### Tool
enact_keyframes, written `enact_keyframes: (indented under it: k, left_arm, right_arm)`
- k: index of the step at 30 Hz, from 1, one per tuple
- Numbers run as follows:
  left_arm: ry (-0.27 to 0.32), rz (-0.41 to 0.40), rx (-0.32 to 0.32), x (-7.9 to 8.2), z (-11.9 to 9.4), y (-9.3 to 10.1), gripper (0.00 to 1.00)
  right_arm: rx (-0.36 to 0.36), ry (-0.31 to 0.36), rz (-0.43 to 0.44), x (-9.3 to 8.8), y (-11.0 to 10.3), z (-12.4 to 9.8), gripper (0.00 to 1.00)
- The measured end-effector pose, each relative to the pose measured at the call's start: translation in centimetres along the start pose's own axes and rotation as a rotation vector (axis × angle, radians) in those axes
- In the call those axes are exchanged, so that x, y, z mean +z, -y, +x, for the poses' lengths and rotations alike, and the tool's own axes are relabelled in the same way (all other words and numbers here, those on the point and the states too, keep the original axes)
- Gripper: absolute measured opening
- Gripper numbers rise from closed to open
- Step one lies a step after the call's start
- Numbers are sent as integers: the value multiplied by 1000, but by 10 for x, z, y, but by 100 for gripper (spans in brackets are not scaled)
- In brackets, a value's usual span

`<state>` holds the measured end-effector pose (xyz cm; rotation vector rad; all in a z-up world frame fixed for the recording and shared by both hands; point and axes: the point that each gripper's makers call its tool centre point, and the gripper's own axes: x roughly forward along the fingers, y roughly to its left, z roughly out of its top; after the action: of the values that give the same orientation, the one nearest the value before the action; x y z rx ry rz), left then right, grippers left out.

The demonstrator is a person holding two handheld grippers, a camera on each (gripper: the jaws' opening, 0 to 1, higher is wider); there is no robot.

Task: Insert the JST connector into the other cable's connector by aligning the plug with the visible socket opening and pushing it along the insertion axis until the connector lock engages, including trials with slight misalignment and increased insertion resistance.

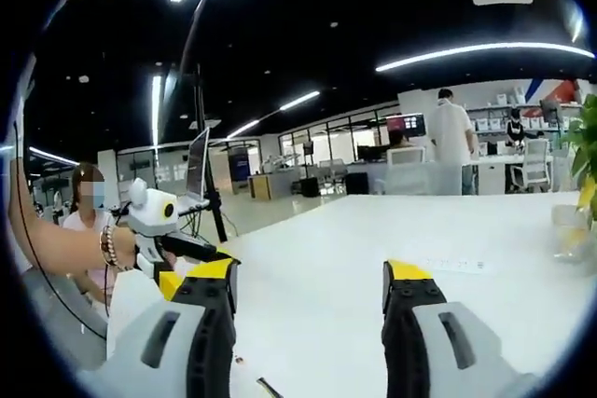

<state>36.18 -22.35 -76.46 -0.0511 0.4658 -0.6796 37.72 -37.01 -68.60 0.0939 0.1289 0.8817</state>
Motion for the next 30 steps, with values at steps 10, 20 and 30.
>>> enact_keyframes:
  k: [10,20,30]
  left_arm:
    - [-37,-44,-2,-22,6,-3,99]
    - [-33,-1,-76,-29,14,13,99]
    - [-76,76,-132,-47,24,24,92]
  right_arm:
    - [13,-64,52,-36,-3,2,58]
    - [106,-154,40,-66,-21,6,55]
    - [198,-266,-27,-100,-38,7,51]
